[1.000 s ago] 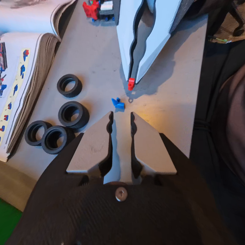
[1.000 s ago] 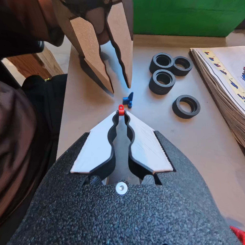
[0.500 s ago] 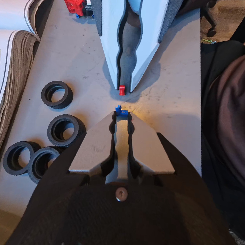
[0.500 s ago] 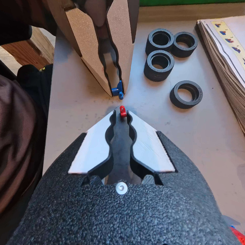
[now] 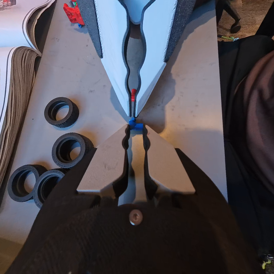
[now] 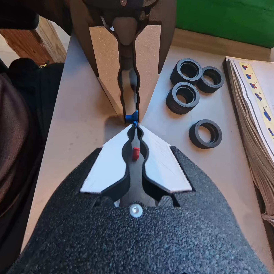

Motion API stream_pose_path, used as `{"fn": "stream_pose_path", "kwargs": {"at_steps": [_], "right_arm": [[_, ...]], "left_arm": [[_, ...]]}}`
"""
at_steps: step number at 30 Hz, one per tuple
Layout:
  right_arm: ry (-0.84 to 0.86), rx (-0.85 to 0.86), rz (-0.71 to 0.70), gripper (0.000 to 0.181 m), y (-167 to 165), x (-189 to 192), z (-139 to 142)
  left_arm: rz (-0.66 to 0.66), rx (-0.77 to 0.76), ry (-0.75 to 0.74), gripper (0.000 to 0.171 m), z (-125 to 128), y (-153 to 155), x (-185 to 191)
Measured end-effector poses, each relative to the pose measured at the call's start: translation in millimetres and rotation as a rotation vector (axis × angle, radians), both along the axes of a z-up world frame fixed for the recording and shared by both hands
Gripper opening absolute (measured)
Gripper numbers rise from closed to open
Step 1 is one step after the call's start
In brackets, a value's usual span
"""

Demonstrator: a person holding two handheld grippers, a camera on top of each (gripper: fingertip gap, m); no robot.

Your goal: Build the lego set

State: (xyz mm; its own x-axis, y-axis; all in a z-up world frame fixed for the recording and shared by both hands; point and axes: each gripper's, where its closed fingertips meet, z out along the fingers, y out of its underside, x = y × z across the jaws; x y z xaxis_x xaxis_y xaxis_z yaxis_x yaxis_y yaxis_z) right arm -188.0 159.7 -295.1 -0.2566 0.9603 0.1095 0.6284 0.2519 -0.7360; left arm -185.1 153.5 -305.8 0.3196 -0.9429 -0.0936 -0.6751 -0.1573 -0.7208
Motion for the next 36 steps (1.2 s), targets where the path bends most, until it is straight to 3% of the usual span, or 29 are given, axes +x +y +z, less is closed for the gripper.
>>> {"fn": "stream_pose_path", "kwargs": {"at_steps": [20, 25, 31, 33, 36], "right_arm": [[-0.01, 0.022, 0.068, 0.003, -5.5, -1.8, -2.8], [-0.009, -0.023, -0.086, 0.002, 0.3, -4.4, -3.1], [0.03, 0.021, -0.37, 0.002, 1.7, -3.9, -2.6], [0.031, 0.065, -0.38, 0.002, 1.5, -3.4, -2.2], [0.03, 0.047, -0.258, 0.003, -4.2, 0.5, -2.3]], "left_arm": [[-0.022, 0.003, -0.003, 0.015, -0.2, -2.9, 1.2], [0.062, 0.005, 0.002, 0.015, -0.3, 2.5, -1.4], [0.209, 0.037, 0.019, 0.015, 0.1, 4.2, -1.1], [0.208, 0.028, 0.014, 0.014, 0.1, 4.0, -0.6], [0.135, 0.018, 0.005, 0.015, -0.2, -1.7, 3.5]]}}
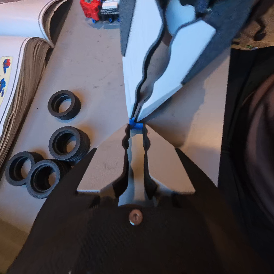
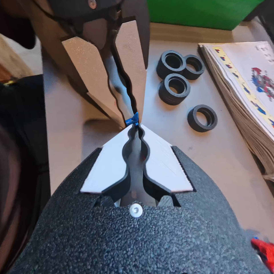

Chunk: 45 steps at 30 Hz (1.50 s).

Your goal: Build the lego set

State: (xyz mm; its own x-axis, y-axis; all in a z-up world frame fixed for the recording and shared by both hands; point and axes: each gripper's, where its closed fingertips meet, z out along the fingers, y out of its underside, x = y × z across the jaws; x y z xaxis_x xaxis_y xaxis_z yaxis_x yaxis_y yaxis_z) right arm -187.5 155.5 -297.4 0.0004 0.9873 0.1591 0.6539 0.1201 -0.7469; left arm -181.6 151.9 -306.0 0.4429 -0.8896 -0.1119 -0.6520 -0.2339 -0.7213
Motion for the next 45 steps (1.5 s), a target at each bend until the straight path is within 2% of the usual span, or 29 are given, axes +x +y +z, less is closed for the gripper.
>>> {"fn": "stream_pose_path", "kwargs": {"at_steps": [4, 7, 9, 10, 14, 16, 20, 30, 32, 34, 38, 41, 45], "right_arm": [[-0.018, -0.077, 0.144, 0.004, -3, 4, 1], [-0.061, -0.027, 0.257, 0.011, -6, 6, 0], [-0.078, 0.038, 0.312, 0.009, -4, 6, 0], [-0.085, 0.062, 0.33, 0.003, -3, 6, 0], [-0.116, 0.064, 0.379, 0.003, -3, 5, 0], [-0.107, 0.046, 0.35, 0.002, -2, 4, 0], [-0.049, -0.005, 0.199, 0.001, 0, 2, -1], [-0.001, 0.017, -0.154, 0.0, 3, 1, -1], [-0.006, 0.012, -0.187, 0.0, 2, 1, -1], [-0.008, -0.009, -0.119, 0.001, 1, 2, -1], [0.001, -0.157, 0.14, 0.0, -7, 8, 6], [-0.009, -0.107, 0.248, 0.001, 3, 8, 7], [-0.035, -0.02, 0.409, 0.002, -6, 2, 2]], "left_arm": [[-0.053, 0.016, 0.008, 0.015, 0, -1, 4], [-0.065, -0.005, -0.002, 0.014, 0, -1, 4], [-0.077, -0.009, -0.004, 0.015, 0, -2, 4], [-0.087, -0.013, -0.006, 0.014, 0, -3, 4], [-0.09, -0.012, -0.005, 0.014, 0, -3, 4], [-0.088, -0.008, -0.002, 0.015, 0, -3, 4], [-0.07, -0.024, -0.005, 0.015, 0, -2, 2], [-0.034, -0.017, -0.001, 0.015, -1, 1, 0], [-0.035, -0.021, -0.003, 0.015, -1, 1, 0], [-0.06, -0.015, -0.004, 0.015, 0, -1, 0], [-0.119, -0.006, -0.003, 0.015, 0, -4, -1], [-0.151, -0.033, -0.014, 0.015, 0, -5, -1], [-0.225, -0.061, -0.023, 0.015, -1, -13, -1]]}}
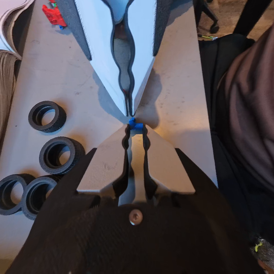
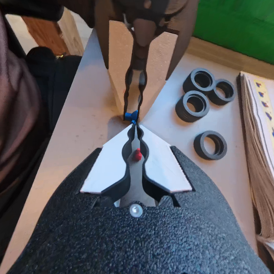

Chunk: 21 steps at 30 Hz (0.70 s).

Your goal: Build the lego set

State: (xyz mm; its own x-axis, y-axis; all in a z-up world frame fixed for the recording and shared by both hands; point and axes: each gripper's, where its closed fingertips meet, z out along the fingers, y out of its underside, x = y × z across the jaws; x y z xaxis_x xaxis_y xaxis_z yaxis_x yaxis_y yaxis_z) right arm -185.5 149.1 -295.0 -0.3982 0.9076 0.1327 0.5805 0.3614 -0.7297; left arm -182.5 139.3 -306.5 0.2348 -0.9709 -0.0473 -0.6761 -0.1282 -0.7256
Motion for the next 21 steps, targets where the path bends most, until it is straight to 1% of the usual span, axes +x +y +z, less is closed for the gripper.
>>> {"fn": "stream_pose_path", "kwargs": {"at_steps": [3, 5, 7, 14, 21], "right_arm": [[0.0, 0.004, 0.068, 0.0, -5, -1, 0], [-0.006, -0.034, 0.113, 0.001, -12, 2, 1], [-0.016, -0.028, 0.116, 0.005, -11, 2, 0], [-0.033, -0.025, 0.14, 0.003, -10, -1, -3], [-0.036, -0.046, 0.169, 0.005, -12, -2, -2]], "left_arm": [[-0.026, -0.017, -0.004, 0.015, 0, -3, -1], [-0.026, -0.015, -0.003, 0.015, 0, -3, -1], [-0.03, -0.019, -0.004, 0.015, 0, -4, 0], [-0.037, -0.022, -0.005, 0.015, 0, -4, 0], [-0.046, -0.034, -0.007, 0.015, 0, -6, 0]]}}
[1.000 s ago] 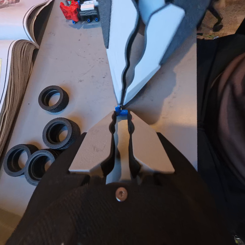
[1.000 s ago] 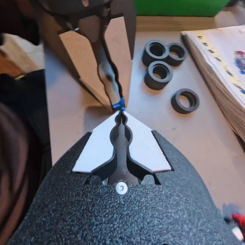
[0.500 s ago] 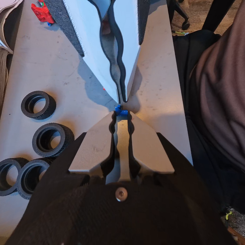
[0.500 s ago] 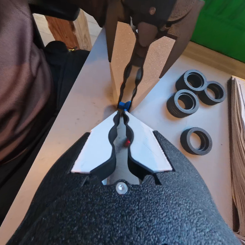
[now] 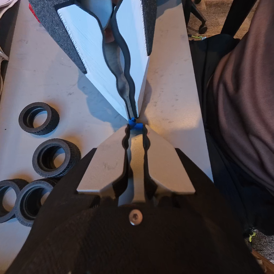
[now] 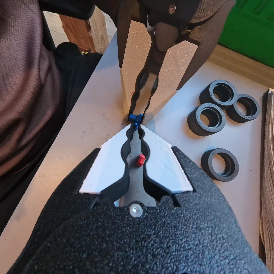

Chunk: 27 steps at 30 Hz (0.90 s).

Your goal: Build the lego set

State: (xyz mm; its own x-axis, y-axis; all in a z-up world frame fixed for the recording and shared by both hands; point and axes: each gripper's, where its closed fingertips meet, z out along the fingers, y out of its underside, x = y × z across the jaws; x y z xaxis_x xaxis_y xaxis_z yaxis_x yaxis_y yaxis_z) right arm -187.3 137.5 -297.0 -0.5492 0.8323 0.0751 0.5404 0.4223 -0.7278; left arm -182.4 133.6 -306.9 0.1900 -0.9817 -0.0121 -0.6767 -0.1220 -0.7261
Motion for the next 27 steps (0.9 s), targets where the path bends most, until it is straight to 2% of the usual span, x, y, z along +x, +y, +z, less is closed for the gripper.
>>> {"fn": "stream_pose_path", "kwargs": {"at_steps": [12, 20, 23, 27], "right_arm": [[0.016, 0.023, -0.004, 0.004, -1.9, -1.1, 0.8], [0.016, 0.058, 0.051, 0.003, -1.5, -1.0, -0.2], [0.04, 0.059, -0.013, 0.003, -0.7, -1.4, -0.5], [0.068, 0.041, -0.193, 0.002, 0.2, -3.0, -0.4]], "left_arm": [[-0.003, 0.006, 0.001, 0.015, -0.1, -0.2, 0.2], [-0.004, 0.004, 0.001, 0.015, -0.2, -0.4, -0.1], [0.006, 0.005, 0.001, 0.015, -0.3, -0.2, -0.4], [0.06, 0.006, 0.004, 0.015, -0.3, 0.2, -2.1]]}}
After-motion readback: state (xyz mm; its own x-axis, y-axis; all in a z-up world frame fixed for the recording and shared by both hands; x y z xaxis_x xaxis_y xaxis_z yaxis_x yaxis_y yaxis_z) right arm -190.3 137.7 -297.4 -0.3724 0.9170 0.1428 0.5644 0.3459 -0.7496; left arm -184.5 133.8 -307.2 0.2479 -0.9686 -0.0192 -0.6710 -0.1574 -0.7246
